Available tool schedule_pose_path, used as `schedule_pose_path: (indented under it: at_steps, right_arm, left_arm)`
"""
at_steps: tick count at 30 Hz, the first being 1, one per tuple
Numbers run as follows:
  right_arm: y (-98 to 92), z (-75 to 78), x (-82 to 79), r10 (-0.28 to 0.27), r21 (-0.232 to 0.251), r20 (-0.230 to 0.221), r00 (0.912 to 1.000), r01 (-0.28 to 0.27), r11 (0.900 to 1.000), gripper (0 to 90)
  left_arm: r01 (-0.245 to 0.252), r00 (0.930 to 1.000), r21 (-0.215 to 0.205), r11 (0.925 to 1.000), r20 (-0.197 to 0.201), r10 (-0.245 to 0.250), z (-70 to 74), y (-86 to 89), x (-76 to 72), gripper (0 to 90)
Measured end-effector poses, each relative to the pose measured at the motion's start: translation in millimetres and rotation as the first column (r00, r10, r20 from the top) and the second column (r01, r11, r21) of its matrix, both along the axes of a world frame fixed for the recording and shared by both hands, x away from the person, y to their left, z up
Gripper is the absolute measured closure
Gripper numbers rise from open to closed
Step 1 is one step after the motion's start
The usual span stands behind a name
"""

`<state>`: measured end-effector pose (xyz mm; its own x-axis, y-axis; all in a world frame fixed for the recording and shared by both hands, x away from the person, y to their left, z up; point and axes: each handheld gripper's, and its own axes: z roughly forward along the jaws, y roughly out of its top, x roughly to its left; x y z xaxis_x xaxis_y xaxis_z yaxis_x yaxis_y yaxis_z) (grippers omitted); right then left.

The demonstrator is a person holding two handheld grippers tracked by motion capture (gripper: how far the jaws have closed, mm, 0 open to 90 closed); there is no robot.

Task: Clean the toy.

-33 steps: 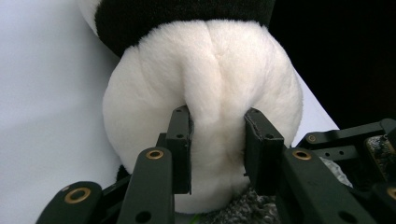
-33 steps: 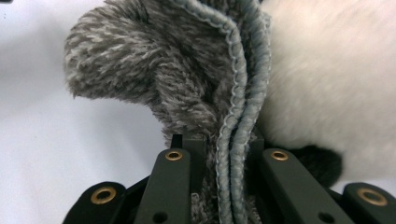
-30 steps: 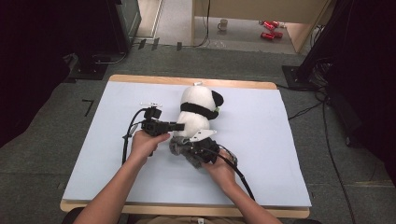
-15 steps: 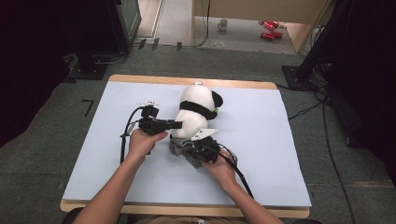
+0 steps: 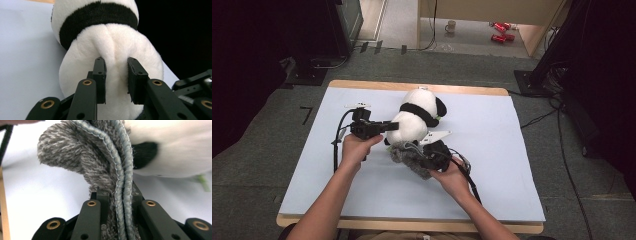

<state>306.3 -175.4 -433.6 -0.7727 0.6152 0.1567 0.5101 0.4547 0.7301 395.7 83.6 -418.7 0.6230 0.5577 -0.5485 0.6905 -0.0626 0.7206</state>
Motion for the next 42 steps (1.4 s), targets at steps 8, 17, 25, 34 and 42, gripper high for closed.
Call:
schedule_pose_path:
  at_steps: [8,17,25,34,42]
  right_arm:
    - [-16.2,15.3,5.2,-0.035,0.017,0.027,0.9990,0.035,0.999,78.5]
    - [-45.4,9.7,22.5,-0.136,0.018,-0.014,0.9906,0.137,0.990,78.5]
    - [-75.7,3.0,38.7,-0.230,0.031,-0.051,0.9720,0.231,0.972,78.1]
    - [-113.1,-12.7,58.8,-0.360,-0.004,-0.101,0.9275,0.361,0.932,77.7]
    - [-114.0,-32.7,72.8,-0.383,-0.080,-0.110,0.9171,0.376,0.923,76.6]
  left_arm:
    - [-0.048,0.9983,0.014,0.9988,0.032,0.048,6.9,18.6,2.4,74.6]
    - [-0.125,0.9904,0.028,0.9918,0.063,0.123,13.1,49.2,4.4,75.7]
    - [-0.162,0.9841,0.080,0.9836,0.086,0.155,13.9,69.3,3.6,75.4]
    - [-0.123,0.9910,0.134,0.9832,0.069,0.115,1.5,72.4,1.3,73.1]
    - [-0.102,0.9920,0.168,0.9805,0.091,0.087,-6.6,70.8,-0.4,65.9]
